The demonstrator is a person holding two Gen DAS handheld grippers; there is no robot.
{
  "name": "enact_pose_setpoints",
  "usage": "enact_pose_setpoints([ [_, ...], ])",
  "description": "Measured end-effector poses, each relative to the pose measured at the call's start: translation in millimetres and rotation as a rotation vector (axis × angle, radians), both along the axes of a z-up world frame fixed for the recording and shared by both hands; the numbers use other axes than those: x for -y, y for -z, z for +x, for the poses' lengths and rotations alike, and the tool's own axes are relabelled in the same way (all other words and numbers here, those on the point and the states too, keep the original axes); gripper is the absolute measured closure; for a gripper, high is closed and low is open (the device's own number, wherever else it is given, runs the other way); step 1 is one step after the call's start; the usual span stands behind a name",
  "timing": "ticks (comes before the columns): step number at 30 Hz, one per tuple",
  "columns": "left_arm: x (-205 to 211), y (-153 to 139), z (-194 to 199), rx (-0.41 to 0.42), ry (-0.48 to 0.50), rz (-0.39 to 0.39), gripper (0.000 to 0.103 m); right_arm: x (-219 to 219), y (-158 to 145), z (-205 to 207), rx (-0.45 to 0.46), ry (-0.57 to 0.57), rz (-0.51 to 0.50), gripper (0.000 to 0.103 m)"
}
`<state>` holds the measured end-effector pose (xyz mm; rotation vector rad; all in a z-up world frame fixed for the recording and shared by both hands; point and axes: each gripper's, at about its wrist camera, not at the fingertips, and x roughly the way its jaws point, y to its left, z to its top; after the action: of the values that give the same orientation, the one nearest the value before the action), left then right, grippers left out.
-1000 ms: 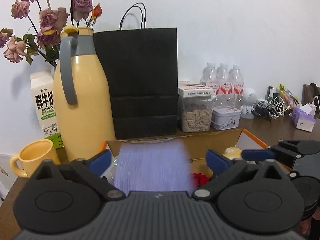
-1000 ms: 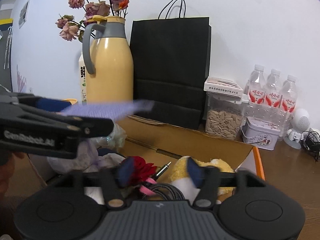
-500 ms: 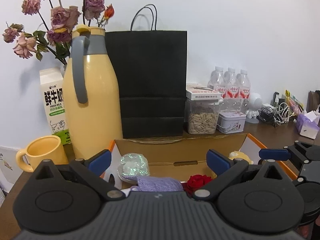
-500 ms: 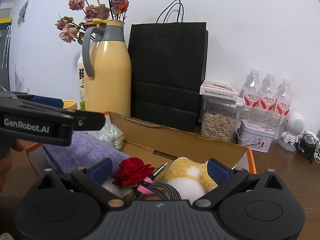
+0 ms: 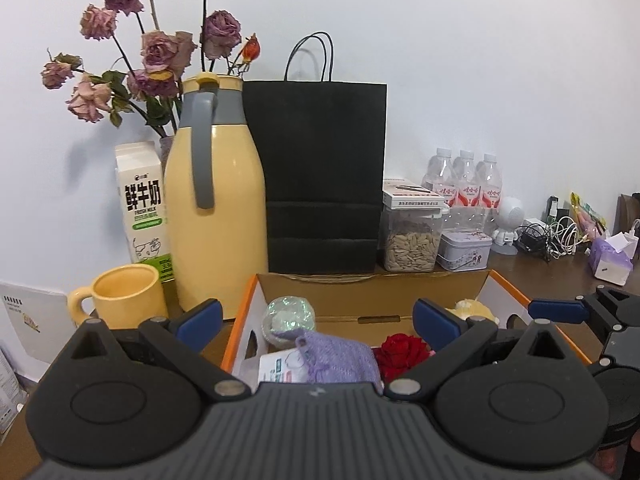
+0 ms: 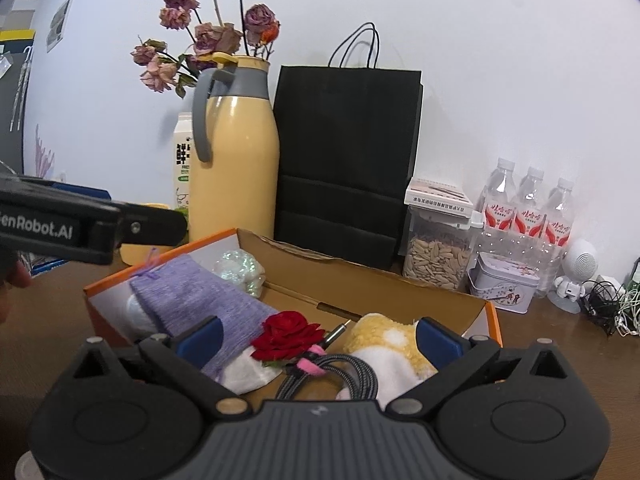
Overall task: Organize objects
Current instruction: 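Grasp a white bottle cap on the table with the left gripper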
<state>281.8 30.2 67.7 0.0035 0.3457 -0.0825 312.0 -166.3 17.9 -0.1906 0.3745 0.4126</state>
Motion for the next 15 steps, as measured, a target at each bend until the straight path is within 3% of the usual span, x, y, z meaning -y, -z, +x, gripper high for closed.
enact_pose_setpoints([
  [6,-5.3,-4.2,-28.0,0.004,-0.003,-0.002,0.0,-1.5,-1.8,-26.1,0.003,-0.012,-0.004,0.0],
  [15,-19.0,7.8,-68.6,-0.054,-0.033,0.022,0.0,-2.9,5.9,-64.5,-0.018,-0.012,-0.019,0.0],
])
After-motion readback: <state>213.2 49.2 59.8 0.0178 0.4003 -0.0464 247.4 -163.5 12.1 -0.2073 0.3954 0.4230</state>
